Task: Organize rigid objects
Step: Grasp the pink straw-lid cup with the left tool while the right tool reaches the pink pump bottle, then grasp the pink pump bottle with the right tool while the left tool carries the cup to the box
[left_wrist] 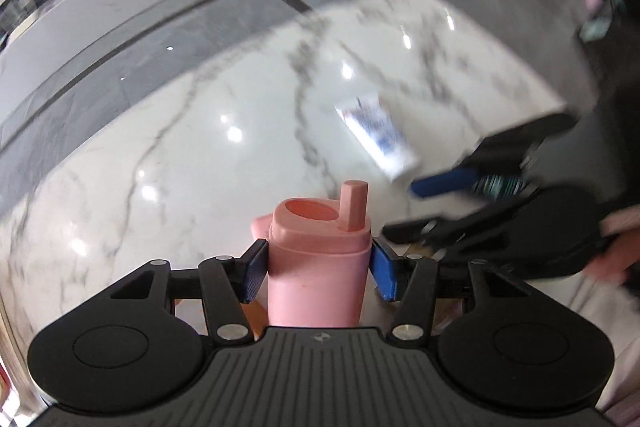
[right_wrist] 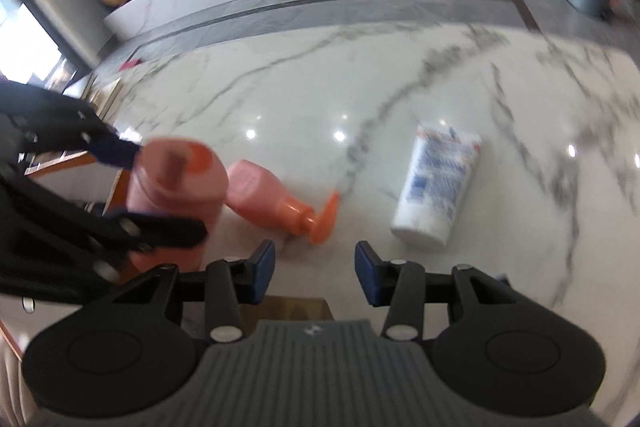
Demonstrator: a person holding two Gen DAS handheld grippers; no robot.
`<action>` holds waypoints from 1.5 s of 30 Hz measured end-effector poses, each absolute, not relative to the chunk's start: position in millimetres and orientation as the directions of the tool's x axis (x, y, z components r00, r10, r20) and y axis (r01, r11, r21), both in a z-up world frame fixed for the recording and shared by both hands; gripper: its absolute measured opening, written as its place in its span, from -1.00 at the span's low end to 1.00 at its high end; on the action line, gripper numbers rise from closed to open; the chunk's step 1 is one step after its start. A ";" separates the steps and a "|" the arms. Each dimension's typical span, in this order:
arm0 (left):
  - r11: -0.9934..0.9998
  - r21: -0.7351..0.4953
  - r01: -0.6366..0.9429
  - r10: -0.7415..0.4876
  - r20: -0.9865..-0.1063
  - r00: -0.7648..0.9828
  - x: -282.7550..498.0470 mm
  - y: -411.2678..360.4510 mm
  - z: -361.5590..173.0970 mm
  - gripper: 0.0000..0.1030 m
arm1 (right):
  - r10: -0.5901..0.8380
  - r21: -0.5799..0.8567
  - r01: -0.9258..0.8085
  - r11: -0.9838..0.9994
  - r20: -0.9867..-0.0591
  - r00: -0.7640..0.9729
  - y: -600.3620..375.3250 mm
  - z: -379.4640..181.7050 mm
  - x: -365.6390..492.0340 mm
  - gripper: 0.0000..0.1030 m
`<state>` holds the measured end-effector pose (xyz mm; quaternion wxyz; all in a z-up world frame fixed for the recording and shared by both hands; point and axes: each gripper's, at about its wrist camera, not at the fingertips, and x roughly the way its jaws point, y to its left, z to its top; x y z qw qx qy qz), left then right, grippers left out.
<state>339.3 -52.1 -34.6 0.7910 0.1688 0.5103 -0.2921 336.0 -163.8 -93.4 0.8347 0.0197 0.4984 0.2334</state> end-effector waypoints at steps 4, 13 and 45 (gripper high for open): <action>0.839 -0.101 0.535 -0.329 -0.877 0.350 334.2 -27.3 -9.0 0.20 | 0.421 0.204 -0.499 0.842 -0.827 0.373 -139.1 -87.1 344.3 -0.09; 0.949 -0.153 0.275 -0.251 -0.897 0.365 320.1 46.0 -17.9 0.21 | 0.362 0.039 -0.715 0.698 -0.881 0.305 -81.3 -108.9 366.1 0.06; 0.986 -0.144 0.084 -0.165 -0.902 0.398 287.9 134.4 -88.9 0.21 | 0.329 0.109 -0.546 0.830 -0.887 0.323 -76.0 -83.1 364.3 -0.13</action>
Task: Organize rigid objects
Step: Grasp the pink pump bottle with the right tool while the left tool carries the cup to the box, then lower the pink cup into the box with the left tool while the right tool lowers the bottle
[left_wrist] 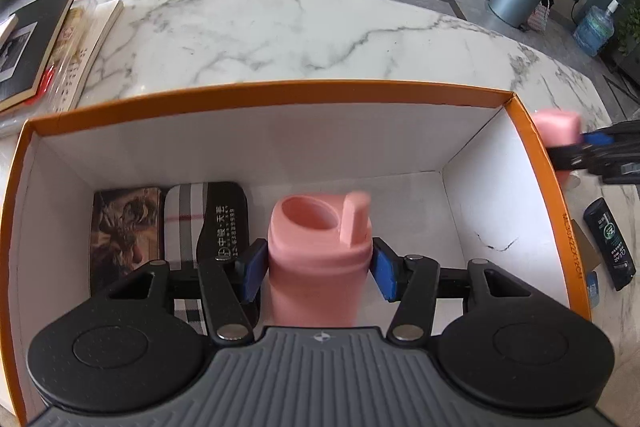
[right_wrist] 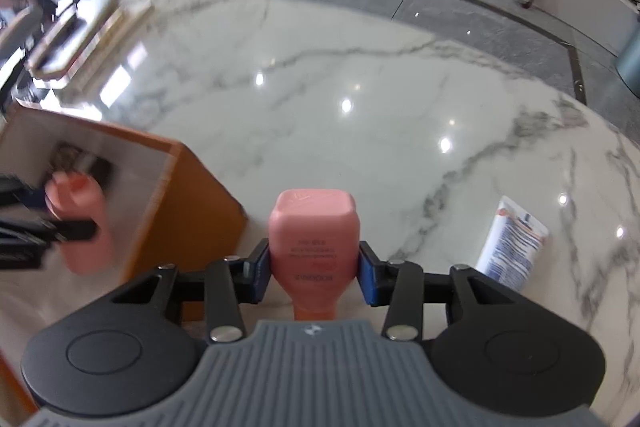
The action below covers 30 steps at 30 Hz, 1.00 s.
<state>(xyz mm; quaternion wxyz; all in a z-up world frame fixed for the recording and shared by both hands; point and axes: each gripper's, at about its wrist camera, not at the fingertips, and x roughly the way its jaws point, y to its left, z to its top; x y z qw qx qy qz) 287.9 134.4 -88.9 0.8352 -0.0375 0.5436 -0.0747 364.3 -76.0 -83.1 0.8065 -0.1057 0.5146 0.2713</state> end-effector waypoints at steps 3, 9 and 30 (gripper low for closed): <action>0.986 -0.141 0.086 -0.165 -0.892 0.422 281.4 136.2 -83.4 0.20 | 0.361 0.113 -0.538 0.836 -0.850 0.383 -81.1 -51.9 345.6 -0.13; 0.982 -0.159 0.103 -0.190 -0.861 0.472 269.0 140.8 -69.9 0.20 | 0.449 0.164 -0.547 0.821 -0.778 0.440 -80.7 5.5 309.6 -0.13; 0.950 -0.183 0.253 -0.274 -0.876 0.396 288.0 157.9 -92.7 0.20 | 0.400 0.259 -0.515 0.817 -0.898 0.182 51.3 -88.2 311.8 -0.13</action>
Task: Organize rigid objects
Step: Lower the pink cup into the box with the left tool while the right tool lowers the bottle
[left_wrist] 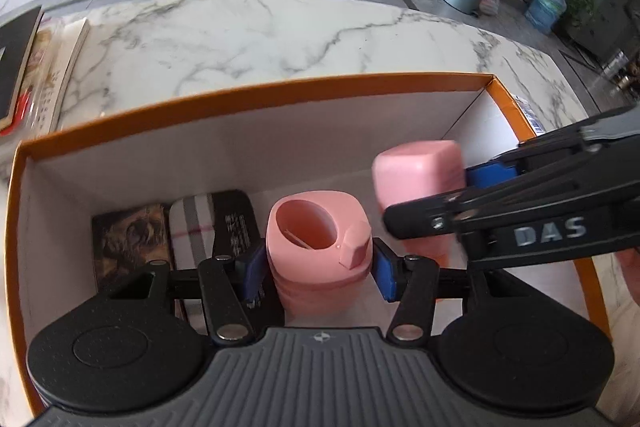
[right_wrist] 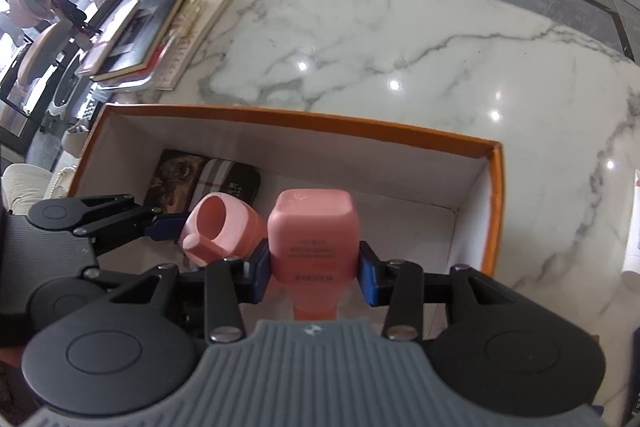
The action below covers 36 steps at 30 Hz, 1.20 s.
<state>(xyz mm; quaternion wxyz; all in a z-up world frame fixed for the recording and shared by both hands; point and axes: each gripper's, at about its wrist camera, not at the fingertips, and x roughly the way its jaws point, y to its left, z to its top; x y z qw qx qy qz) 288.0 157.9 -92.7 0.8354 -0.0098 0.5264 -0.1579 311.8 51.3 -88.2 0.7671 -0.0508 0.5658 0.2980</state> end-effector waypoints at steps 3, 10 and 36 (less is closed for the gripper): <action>0.949 -0.180 0.260 -0.277 -0.868 0.412 289.1 156.8 -94.9 0.20 | 0.383 0.256 -0.493 0.832 -0.907 0.175 54.9 -97.2 318.3 -0.13; 0.951 -0.134 0.280 -0.254 -0.852 0.457 280.7 153.3 -96.5 0.20 | 0.380 0.273 -0.445 0.853 -0.909 0.170 60.2 -104.9 333.1 -0.13; 0.949 -0.104 0.298 -0.234 -0.865 0.443 256.6 159.5 -87.6 0.31 | 0.365 0.186 -0.695 0.695 -0.923 0.117 53.0 -96.6 286.3 -0.38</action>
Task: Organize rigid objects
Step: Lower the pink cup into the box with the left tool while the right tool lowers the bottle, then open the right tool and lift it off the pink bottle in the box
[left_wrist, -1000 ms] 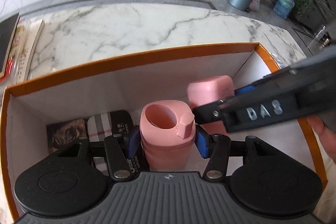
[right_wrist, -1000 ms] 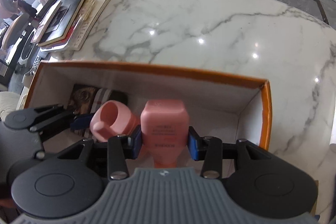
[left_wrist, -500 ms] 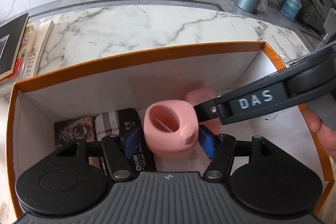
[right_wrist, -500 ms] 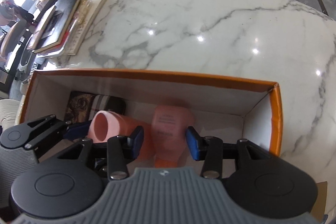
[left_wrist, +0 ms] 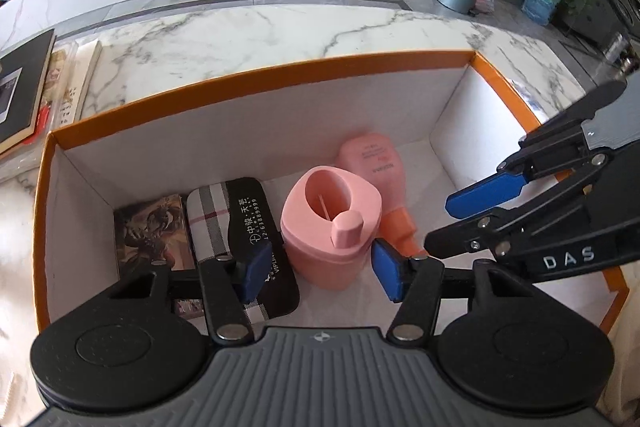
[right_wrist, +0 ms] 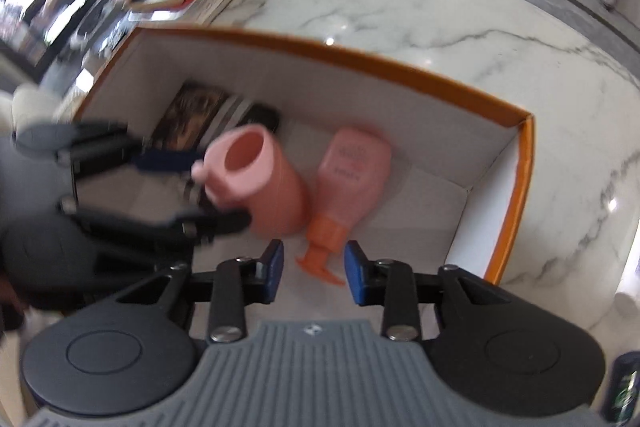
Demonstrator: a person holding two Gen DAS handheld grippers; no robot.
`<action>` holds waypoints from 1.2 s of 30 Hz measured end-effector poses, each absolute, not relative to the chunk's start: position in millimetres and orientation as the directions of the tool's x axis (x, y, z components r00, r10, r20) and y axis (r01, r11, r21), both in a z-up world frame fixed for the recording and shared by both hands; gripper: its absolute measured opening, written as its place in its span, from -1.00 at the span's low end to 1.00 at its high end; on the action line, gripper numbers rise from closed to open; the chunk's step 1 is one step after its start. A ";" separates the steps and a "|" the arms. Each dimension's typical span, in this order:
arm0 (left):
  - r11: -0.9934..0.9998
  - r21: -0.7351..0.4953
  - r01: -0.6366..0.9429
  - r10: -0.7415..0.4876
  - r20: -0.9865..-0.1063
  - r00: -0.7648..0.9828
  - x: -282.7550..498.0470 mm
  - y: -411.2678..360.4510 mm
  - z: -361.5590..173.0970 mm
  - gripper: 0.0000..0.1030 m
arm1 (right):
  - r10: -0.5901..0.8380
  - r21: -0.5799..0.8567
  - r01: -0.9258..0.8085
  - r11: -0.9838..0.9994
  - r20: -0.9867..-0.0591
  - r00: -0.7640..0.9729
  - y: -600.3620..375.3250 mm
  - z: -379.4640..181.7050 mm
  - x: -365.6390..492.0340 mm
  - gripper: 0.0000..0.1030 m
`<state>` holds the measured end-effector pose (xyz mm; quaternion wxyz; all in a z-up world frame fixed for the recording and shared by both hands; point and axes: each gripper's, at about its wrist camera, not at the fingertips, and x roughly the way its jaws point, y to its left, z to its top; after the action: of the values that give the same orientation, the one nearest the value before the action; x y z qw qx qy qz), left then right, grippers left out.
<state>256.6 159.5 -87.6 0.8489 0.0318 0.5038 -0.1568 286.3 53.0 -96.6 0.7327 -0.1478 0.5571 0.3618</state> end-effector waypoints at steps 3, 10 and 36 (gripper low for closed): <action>0.943 -0.129 0.307 -0.261 -0.861 0.437 258.4 160.4 -87.8 0.11 | 0.335 0.160 -0.741 0.652 -0.938 0.092 57.7 -101.7 284.0 -0.40; 0.935 -0.127 0.331 -0.274 -0.851 0.448 251.4 161.3 -85.6 -0.07 | 0.266 0.091 -0.840 0.535 -0.962 0.066 74.2 -122.7 276.2 -0.38; 0.941 -0.084 0.328 -0.214 -0.898 0.384 266.1 146.8 -93.0 -0.24 | 0.479 0.144 -0.744 0.653 -0.839 0.258 33.7 -61.9 304.4 -1.00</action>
<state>266.1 146.8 -93.0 0.8302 0.0537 0.5303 -0.1631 304.4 33.7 -61.9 0.7803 -0.1417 0.4664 0.3918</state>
